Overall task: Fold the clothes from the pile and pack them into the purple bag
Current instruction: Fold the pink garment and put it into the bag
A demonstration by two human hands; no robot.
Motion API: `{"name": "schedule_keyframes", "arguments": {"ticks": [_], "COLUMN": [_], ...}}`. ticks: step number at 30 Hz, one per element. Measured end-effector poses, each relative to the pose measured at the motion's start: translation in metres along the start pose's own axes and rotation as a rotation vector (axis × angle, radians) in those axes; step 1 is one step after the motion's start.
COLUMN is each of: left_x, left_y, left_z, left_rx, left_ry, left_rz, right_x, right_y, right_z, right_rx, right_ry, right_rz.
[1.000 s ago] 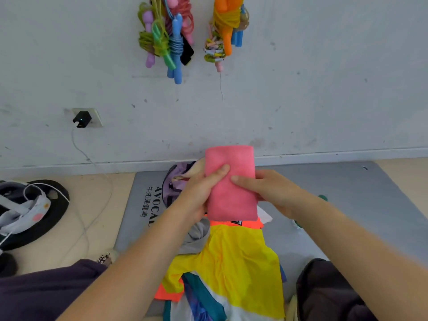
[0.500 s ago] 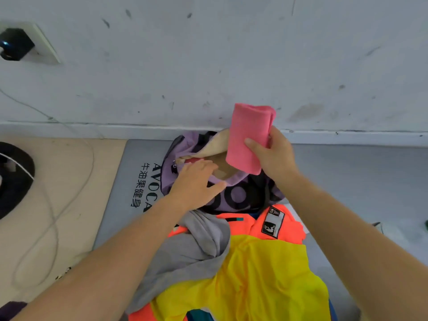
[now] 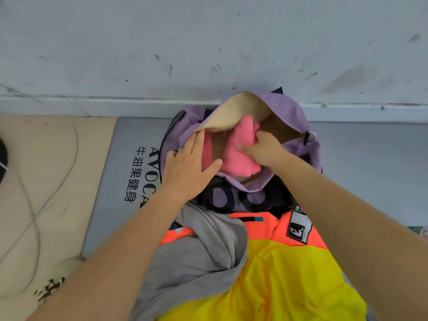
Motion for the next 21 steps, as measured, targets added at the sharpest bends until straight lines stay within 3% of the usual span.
{"name": "schedule_keyframes", "arguments": {"ticks": [2, 5, 10, 13, 18, 21], "left_x": [-0.003, -0.007, -0.010, -0.011, -0.016, -0.039], "left_y": [-0.002, -0.005, -0.007, -0.008, -0.001, 0.018], "left_z": [-0.002, -0.007, -0.009, -0.008, -0.003, 0.018], "left_rx": [0.011, 0.000, -0.013, -0.005, -0.018, 0.005], "left_ry": [-0.002, -0.016, -0.028, -0.036, -0.008, -0.012], "left_rz": [0.019, 0.004, 0.007, 0.008, -0.017, 0.117], "right_x": [0.004, 0.005, 0.013, 0.023, -0.008, -0.066], "right_y": [-0.015, -0.039, -0.055, -0.049, -0.035, -0.024], "right_z": [0.004, 0.021, 0.034, 0.039, 0.017, 0.024], "right_rx": [0.400, 0.315, 0.607, 0.506, 0.325, 0.290], "right_ry": [-0.159, -0.337, -0.261, -0.195, 0.118, 0.225], "right_rz": [-0.072, -0.195, -0.307, -0.131, 0.137, 0.244]}}
Point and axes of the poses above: each hand's wrist, its own x-axis towards the middle knuckle, its own y-axis out of the back of the hand, z = x × y, the point moved 4 cm from there along x, towards the middle knuckle, and after that the axes turned 9 degrees about x, right-handed, at the moved point
